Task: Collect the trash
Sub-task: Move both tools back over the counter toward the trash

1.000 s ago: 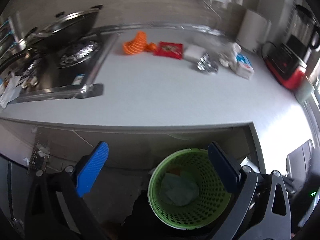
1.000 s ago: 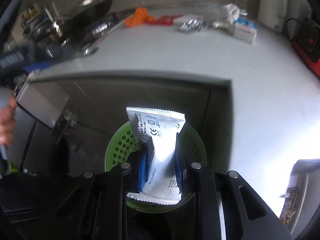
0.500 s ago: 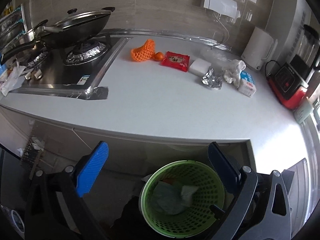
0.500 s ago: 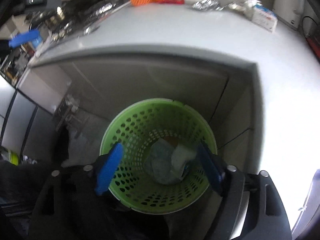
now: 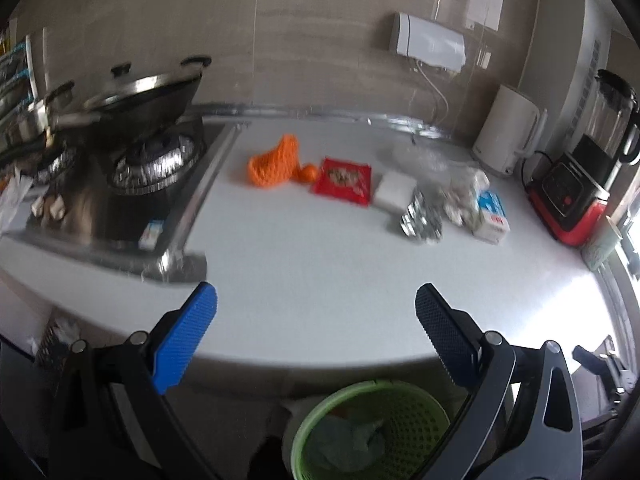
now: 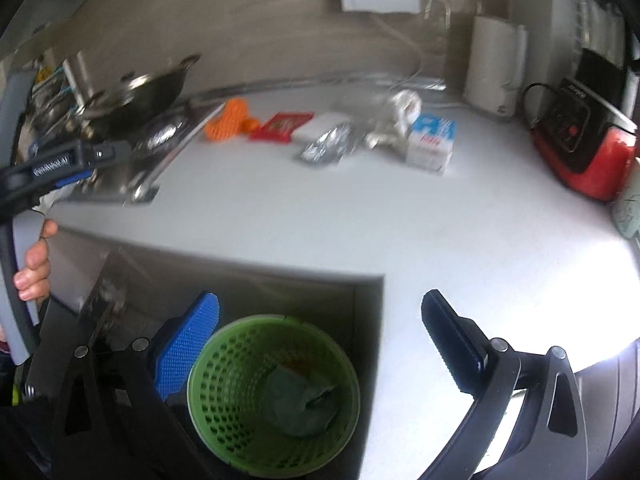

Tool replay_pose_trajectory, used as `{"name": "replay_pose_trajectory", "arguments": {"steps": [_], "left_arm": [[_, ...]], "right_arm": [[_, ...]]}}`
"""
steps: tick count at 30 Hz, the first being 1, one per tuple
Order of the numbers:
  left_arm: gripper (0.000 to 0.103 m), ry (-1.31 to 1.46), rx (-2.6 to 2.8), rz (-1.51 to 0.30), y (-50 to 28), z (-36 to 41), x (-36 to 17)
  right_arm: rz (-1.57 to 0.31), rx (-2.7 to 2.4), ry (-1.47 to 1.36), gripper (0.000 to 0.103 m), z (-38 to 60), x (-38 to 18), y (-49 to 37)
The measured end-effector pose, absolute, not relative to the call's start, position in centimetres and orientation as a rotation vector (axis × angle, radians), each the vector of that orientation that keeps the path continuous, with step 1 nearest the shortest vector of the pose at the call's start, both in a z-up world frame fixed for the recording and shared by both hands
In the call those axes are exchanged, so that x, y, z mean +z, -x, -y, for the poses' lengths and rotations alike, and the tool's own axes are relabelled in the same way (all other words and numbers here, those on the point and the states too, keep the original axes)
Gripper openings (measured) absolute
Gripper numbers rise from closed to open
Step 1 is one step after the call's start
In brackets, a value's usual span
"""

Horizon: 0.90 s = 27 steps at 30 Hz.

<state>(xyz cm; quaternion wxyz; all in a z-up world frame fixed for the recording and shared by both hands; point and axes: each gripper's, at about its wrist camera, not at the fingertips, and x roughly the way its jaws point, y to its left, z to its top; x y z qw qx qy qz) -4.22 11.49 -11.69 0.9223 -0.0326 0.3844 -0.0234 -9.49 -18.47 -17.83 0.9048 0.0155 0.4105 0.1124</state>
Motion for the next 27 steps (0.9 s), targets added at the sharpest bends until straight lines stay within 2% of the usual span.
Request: {"name": "replay_pose_trajectory", "arguments": {"steps": [10, 27], "left_arm": [[0.095, -0.002, -0.070, -0.713, -5.2, -14.2, -11.0], [0.095, -0.028, -0.118, -0.802, -21.2, -17.5, -17.6]], "right_arm": [[-0.798, 0.076, -0.118, 0.101, 20.0, -15.5, 5.1], [-0.811, -0.094, -0.175, 0.101, 19.2, -16.4, -4.9]]}}
